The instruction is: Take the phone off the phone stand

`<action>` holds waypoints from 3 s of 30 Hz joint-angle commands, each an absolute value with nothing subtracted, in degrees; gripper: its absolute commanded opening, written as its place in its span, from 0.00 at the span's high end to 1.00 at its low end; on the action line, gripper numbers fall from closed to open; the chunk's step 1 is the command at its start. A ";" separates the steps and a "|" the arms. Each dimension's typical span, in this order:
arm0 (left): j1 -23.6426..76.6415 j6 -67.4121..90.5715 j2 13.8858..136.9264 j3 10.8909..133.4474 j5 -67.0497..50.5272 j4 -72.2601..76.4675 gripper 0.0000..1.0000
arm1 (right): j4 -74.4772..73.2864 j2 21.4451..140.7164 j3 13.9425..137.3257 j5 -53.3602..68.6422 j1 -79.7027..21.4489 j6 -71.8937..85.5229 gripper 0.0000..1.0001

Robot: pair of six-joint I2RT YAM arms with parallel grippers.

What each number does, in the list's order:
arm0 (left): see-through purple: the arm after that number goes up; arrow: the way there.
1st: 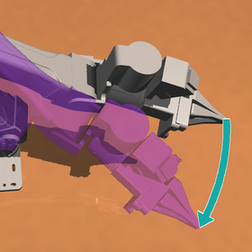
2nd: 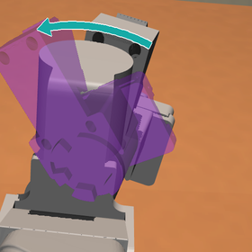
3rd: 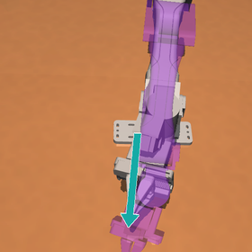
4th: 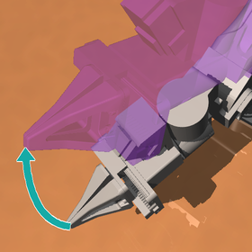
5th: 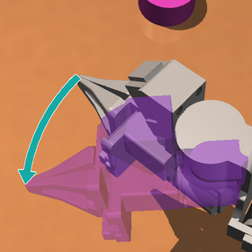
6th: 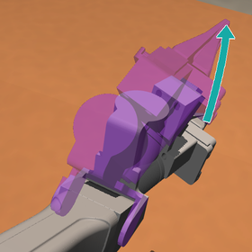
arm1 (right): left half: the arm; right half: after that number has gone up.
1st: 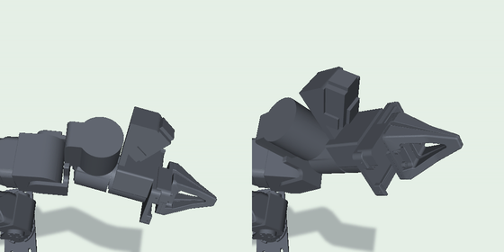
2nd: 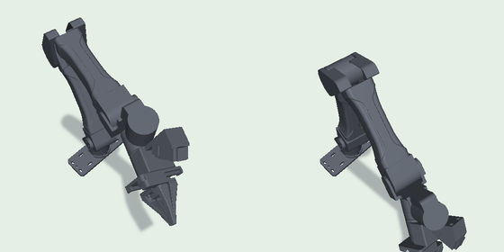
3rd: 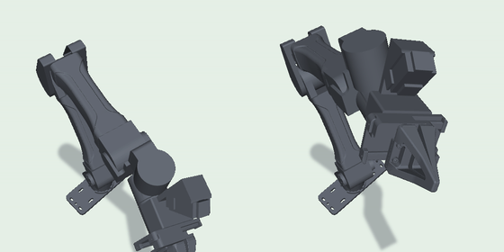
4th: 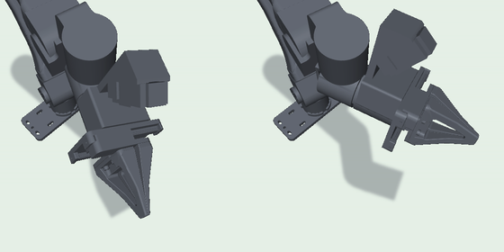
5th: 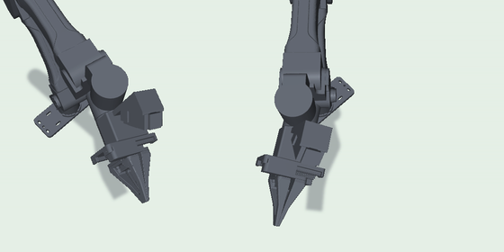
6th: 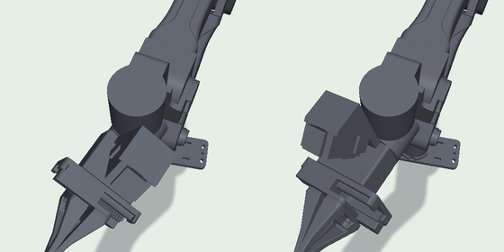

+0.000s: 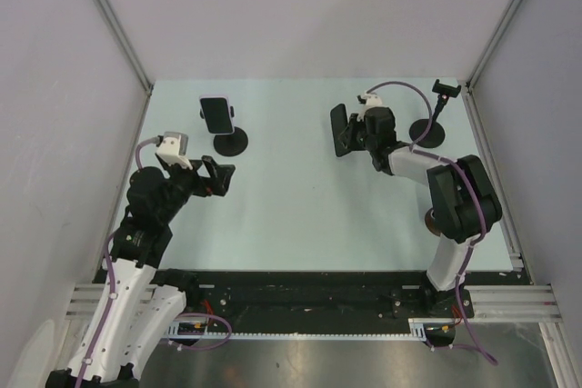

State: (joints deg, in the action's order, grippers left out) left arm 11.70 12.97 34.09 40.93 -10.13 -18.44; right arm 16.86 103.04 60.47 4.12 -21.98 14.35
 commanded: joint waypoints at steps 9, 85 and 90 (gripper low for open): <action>10.99 11.43 35.42 40.78 -13.53 -16.26 0.00 | 16.35 112.23 67.68 14.68 -12.14 28.12 1.00; 10.55 12.04 36.65 40.61 -15.56 -16.17 0.00 | -10.55 100.58 80.33 -3.69 -21.36 8.26 0.00; 10.37 12.57 36.56 40.34 -11.18 -16.26 0.00 | -10.37 91.25 79.46 -5.53 -24.60 8.53 0.00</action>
State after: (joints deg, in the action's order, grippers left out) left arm 11.07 13.02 37.01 40.91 -14.09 -18.09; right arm -11.73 99.68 78.87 -4.69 -21.96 7.88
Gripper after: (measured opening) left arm 0.996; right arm 0.994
